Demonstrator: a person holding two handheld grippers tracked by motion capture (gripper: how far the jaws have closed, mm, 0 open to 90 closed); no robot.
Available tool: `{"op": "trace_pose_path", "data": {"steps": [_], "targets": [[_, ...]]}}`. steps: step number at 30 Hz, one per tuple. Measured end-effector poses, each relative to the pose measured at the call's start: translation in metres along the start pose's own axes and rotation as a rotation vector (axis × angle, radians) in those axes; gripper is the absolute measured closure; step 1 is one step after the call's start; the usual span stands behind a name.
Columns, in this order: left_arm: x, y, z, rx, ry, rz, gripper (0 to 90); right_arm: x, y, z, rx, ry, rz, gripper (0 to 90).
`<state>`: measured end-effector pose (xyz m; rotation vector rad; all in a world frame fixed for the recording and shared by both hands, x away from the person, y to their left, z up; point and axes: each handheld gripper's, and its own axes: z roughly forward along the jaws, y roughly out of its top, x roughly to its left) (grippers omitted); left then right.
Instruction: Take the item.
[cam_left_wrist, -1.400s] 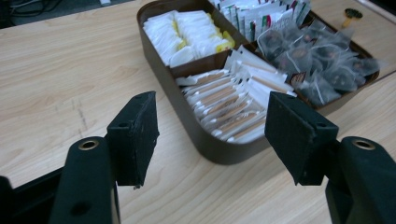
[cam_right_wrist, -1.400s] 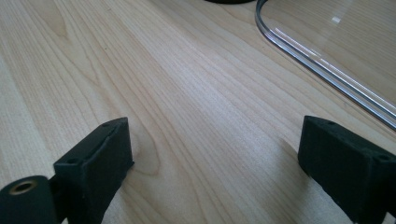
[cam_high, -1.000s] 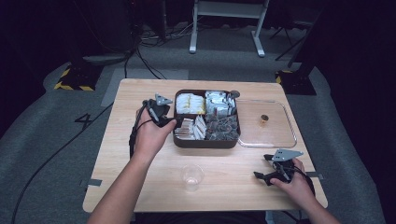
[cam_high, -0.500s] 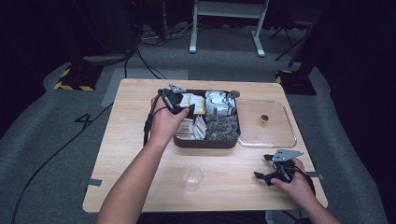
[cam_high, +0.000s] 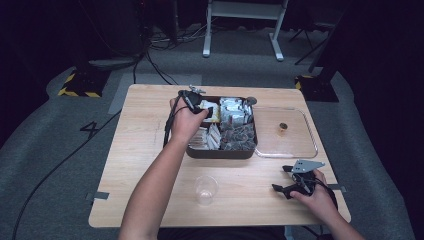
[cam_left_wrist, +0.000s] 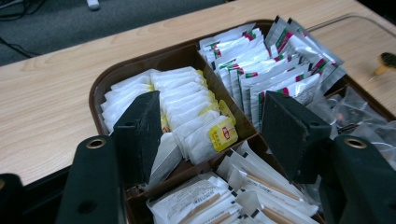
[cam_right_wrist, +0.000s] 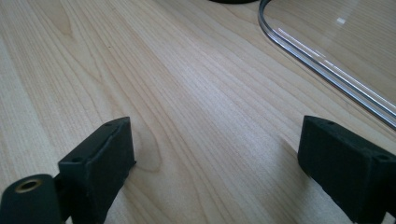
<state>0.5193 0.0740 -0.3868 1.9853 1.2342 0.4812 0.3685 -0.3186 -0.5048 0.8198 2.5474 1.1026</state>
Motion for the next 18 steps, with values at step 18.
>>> {"op": "trace_pose_path", "data": {"steps": [18], "targets": [[0.012, -0.004, 0.055, 0.143, -0.009, -0.029, 50.9, 0.001, 0.0, 0.0, -0.003, -0.001, -0.002, 12.3]]}}
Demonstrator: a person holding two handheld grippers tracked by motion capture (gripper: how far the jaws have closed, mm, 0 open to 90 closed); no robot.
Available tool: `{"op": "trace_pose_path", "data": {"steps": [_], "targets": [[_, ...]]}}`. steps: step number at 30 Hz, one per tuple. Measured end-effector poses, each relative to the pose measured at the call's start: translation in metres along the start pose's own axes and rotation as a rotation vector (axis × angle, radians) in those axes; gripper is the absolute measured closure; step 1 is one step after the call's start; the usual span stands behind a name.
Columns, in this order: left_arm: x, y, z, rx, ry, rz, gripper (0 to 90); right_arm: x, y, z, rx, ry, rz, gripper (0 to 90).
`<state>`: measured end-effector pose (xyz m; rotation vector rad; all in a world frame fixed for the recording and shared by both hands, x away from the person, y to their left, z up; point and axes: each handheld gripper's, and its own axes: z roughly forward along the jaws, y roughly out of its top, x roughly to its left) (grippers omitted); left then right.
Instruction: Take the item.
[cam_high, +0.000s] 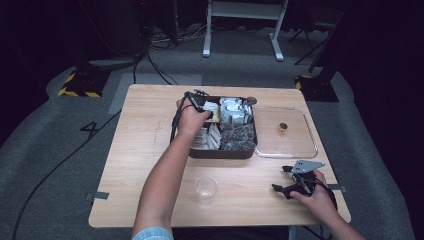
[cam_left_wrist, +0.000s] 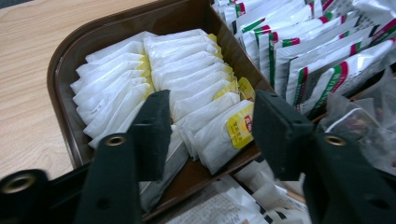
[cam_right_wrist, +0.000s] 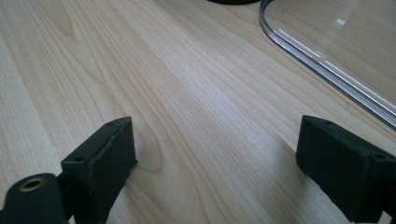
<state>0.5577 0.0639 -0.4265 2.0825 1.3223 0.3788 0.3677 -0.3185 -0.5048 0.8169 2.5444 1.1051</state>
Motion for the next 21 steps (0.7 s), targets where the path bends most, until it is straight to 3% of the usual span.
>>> {"op": "trace_pose_path", "data": {"steps": [4, 13, 21], "targets": [[0.001, 0.0, 0.006, 0.027, -0.015, -0.008, 59.2, 0.0, 0.0, 0.0, -0.001, 0.003, 0.0, 12.8], [0.007, -0.002, 0.015, 0.061, -0.02, -0.012, 61.9, 0.0, 0.0, 0.0, -0.001, 0.003, 0.0, 12.7], [0.004, -0.001, 0.023, 0.078, -0.046, 0.02, 67.6, 0.0, 0.0, 0.0, -0.001, 0.002, 0.001, 12.7]]}}
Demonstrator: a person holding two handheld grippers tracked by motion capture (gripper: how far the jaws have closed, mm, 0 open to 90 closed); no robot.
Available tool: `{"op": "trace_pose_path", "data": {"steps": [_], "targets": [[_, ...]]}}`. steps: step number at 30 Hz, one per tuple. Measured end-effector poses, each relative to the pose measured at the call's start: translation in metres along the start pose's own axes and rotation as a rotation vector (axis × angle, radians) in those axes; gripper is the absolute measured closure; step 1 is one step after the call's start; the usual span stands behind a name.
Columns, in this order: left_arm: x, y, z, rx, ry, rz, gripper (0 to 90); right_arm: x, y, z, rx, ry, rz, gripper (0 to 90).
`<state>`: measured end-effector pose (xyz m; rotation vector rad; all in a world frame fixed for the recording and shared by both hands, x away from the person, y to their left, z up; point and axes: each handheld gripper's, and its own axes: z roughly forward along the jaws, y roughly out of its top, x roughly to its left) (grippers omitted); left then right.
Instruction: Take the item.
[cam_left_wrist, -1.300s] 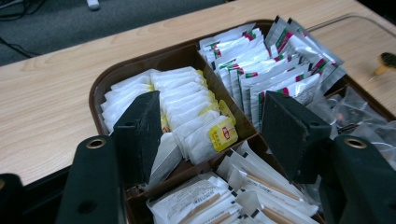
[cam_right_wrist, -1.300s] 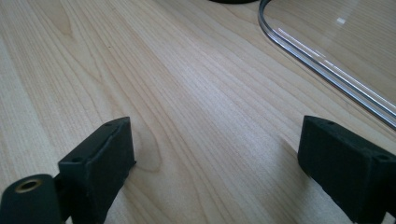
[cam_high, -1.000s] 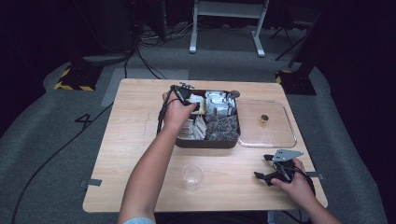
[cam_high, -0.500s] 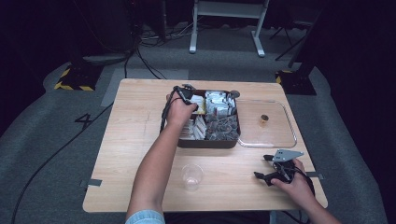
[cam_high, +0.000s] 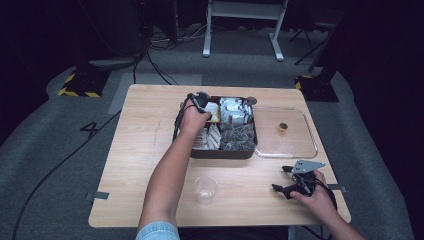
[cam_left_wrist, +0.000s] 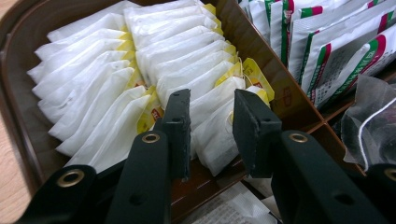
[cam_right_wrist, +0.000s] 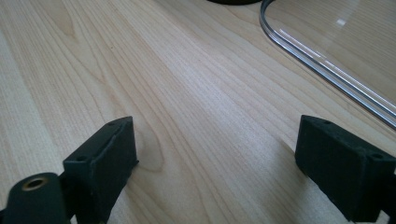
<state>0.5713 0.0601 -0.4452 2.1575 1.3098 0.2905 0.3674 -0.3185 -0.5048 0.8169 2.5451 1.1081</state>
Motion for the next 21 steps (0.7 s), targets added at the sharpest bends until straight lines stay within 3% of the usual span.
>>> {"op": "trace_pose_path", "data": {"steps": [10, 15, 21], "targets": [[-0.0023, 0.0043, 0.0085, 0.039, 0.01, 0.024, 68.9, 0.0, 0.0, 0.0, 0.0, 0.0, 0.0, 12.8], [-0.0038, 0.0044, 0.0112, 0.065, 0.009, 0.027, 74.9, 0.0, 0.0, 0.0, 0.0, 0.0, 0.0, 12.8], [-0.0042, 0.0043, 0.0099, 0.083, 0.005, 0.046, 88.9, 0.0, 0.0, 0.0, 0.0, 0.0, 0.0, 12.8]]}}
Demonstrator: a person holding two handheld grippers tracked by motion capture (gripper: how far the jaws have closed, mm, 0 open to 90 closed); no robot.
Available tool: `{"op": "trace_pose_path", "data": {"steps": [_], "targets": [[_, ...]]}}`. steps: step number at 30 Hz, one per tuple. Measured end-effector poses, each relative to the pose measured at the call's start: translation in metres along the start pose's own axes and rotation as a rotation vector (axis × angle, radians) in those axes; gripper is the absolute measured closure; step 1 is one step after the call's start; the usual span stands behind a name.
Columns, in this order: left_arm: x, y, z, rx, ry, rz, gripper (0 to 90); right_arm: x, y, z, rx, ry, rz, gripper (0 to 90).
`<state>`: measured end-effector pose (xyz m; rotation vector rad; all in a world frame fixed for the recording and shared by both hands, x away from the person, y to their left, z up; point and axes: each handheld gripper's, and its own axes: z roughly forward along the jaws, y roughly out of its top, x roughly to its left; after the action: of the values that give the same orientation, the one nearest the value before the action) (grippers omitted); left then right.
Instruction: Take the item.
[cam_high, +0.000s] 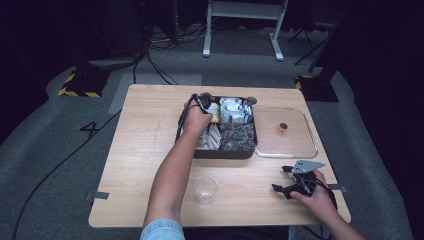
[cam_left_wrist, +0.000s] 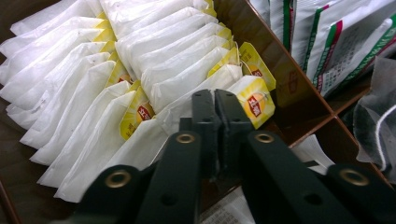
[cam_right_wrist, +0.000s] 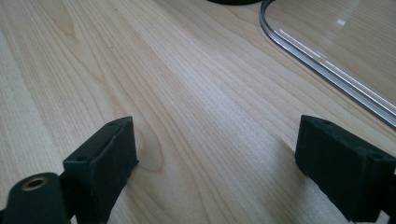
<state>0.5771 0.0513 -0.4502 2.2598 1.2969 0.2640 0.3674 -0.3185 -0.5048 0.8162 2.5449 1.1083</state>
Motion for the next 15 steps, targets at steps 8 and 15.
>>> {"op": "trace_pose_path", "data": {"steps": [8, 15], "targets": [[0.001, 0.001, -0.009, -0.04, 0.001, -0.003, 90.0, 0.0, 0.0, 0.0, 0.0, 0.0, 0.0, 12.8], [-0.001, 0.004, -0.03, -0.103, 0.006, -0.005, 90.0, 0.0, 0.0, 0.0, 0.0, 0.0, 0.0, 12.8]]}}
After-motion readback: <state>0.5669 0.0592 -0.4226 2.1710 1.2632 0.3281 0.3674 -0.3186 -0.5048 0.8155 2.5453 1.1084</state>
